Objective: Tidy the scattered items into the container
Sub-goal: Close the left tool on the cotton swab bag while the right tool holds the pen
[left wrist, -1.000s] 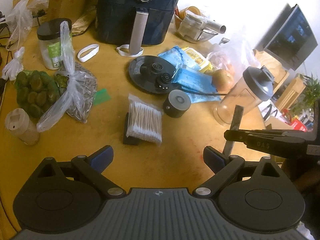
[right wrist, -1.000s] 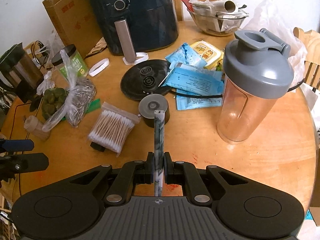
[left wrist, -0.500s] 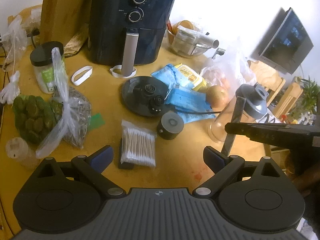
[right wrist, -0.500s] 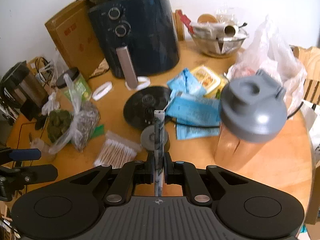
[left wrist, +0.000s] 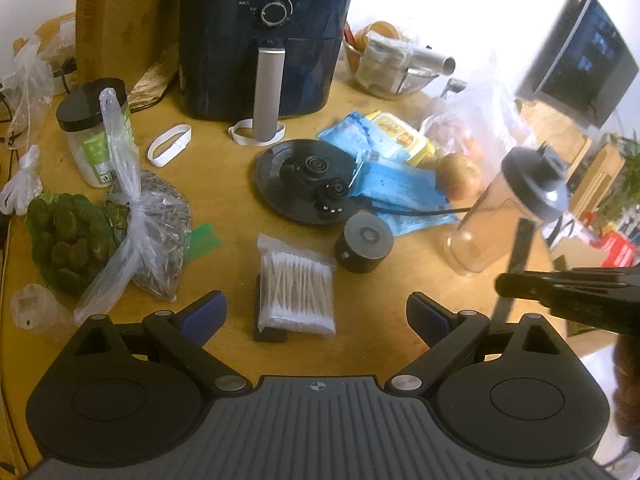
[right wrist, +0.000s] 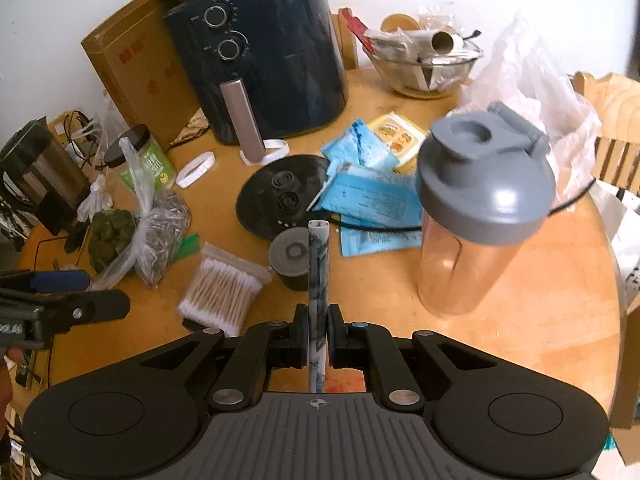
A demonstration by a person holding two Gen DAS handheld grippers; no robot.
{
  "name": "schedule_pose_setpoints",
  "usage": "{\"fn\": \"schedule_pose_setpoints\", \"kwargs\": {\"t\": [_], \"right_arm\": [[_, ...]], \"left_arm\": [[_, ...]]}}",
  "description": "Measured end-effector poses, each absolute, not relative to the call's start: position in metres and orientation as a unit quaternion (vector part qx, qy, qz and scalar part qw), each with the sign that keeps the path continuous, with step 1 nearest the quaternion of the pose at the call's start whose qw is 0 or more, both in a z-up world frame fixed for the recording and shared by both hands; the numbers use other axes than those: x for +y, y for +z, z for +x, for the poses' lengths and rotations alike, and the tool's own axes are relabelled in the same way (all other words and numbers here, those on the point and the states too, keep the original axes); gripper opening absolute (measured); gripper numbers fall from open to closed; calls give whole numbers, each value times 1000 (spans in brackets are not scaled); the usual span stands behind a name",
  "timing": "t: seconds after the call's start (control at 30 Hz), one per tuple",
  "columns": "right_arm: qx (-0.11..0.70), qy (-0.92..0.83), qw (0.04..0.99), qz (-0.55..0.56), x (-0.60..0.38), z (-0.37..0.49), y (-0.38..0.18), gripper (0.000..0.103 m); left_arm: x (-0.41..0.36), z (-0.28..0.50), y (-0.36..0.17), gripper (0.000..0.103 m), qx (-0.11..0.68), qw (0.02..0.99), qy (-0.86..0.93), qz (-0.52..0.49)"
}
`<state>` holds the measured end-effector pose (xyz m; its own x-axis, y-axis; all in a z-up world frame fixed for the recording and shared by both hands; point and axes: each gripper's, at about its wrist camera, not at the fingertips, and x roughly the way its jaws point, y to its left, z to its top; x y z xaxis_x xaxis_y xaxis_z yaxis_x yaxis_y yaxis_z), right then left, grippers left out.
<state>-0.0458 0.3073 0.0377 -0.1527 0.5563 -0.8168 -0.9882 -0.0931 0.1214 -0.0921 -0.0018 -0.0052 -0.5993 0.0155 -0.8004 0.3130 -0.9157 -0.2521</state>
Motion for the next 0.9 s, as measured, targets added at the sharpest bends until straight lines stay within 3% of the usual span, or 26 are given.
{"fn": "schedule_pose_setpoints", "kwargs": {"t": [0.77, 0.9], "right_arm": [[390, 622, 611, -298, 270, -18, 30, 11], [396, 610, 620, -294, 261, -10, 28, 11]], "left_arm": [[28, -163, -84, 98, 55, 96, -849, 517], [30, -170, -96, 93, 42, 104, -840, 532]]}}
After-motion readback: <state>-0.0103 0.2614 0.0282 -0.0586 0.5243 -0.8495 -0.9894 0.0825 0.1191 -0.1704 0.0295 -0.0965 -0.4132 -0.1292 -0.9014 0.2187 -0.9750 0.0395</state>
